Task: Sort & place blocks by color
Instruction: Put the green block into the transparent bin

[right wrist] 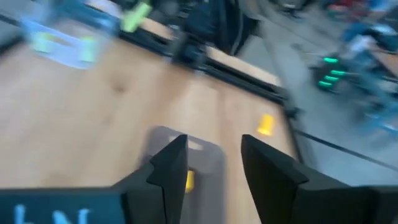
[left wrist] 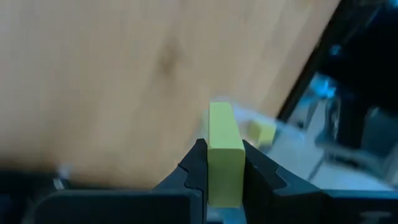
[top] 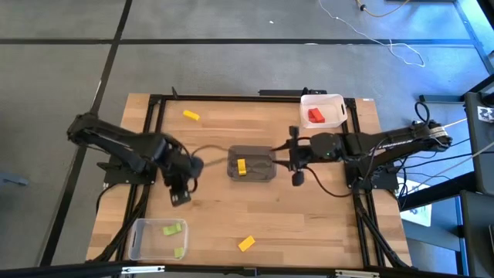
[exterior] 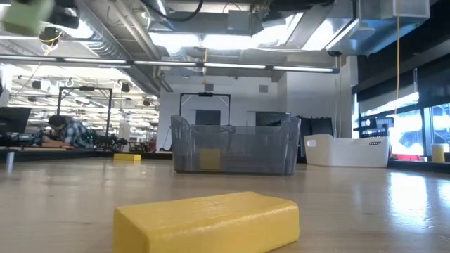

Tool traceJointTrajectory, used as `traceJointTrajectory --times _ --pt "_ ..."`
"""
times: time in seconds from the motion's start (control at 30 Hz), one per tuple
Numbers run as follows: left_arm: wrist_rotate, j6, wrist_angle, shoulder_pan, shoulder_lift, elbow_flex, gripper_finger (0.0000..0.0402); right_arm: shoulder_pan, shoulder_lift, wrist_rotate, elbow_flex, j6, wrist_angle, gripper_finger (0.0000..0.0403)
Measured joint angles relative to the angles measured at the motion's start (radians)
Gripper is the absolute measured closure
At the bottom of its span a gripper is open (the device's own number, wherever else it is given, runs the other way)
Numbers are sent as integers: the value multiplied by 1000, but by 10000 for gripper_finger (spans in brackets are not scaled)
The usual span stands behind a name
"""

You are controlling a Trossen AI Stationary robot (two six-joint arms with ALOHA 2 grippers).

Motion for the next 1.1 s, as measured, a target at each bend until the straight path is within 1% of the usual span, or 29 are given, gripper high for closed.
traceJointTrajectory --times 0.1,0.17,0.27,0.33,0.47,0.57,0.73,0.8,1.0,1.1 --pt "56 -70 -32 -98 50 0 355 -26 0 -151 0 25 -14 257" --pt "90 -106 -29 -161 91 0 355 -44 0 -230 0 50 -34 260" --pt "130 -169 -27 -253 152 0 355 -65 1 -313 0 74 -62 263" --pt "160 -198 -17 -308 203 0 355 -70 1 -344 0 74 -75 263" --pt "211 -225 25 -385 298 0 355 -70 1 -348 0 71 -86 263" --pt "232 -229 105 -418 368 0 355 -70 1 -348 0 71 -93 263" --pt "225 -230 193 -444 452 0 355 -69 1 -348 0 72 -95 263" --pt "203 -230 195 -451 475 0 354 -69 1 -348 0 73 -95 263" --pt "103 -219 195 -468 496 0 299 -69 1 -348 0 74 -97 263" --pt "68 -221 193 -468 496 0 289 -69 1 -348 0 74 -98 263"
